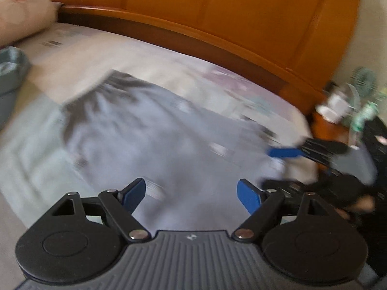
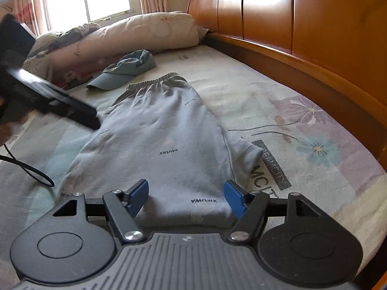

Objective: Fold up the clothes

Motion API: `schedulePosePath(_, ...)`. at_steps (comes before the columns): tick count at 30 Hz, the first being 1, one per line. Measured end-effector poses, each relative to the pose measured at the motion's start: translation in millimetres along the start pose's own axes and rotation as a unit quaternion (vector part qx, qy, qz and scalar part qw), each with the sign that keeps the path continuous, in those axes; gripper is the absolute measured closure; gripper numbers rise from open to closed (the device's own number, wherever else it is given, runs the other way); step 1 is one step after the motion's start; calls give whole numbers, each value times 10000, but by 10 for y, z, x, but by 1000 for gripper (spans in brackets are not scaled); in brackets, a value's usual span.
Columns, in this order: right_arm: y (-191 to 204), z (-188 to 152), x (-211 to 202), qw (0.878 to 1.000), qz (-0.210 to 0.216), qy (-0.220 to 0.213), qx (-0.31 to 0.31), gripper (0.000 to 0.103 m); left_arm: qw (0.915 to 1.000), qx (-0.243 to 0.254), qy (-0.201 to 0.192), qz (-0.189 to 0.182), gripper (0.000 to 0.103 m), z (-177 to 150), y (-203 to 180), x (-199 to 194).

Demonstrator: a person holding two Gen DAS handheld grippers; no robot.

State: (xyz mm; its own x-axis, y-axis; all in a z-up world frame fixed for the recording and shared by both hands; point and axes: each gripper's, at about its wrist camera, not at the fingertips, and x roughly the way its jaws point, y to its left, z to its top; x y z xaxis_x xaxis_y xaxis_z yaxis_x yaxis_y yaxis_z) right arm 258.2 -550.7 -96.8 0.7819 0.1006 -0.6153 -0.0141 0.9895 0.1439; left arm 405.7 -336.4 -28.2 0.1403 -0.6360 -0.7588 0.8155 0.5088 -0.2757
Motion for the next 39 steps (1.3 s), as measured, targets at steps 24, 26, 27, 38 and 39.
schedulePosePath(24, 152, 10, -219, 9982, -321, -382, 325, 21, 9985, 83, -226, 484, 17, -420, -306, -413)
schedulePosePath(26, 201, 36, -210, 9984, -253, -445, 248, 21, 9977, 162, -199, 634, 16, -468, -310, -479)
schedulePosePath(27, 223, 40, -178, 9986, -240, -421, 201, 21, 9970, 212, -186, 719, 16, -492, -313, -506)
schedulePosePath(38, 528, -8, -42, 9990, -334, -210, -230, 19, 9818, 1095, -437, 1490, 11, -827, -402, -664)
schedulePosePath(39, 593, -9, -42, 9992, -233, -201, -237, 19, 9817, 1094, -465, 1490, 11, -857, -397, -679)
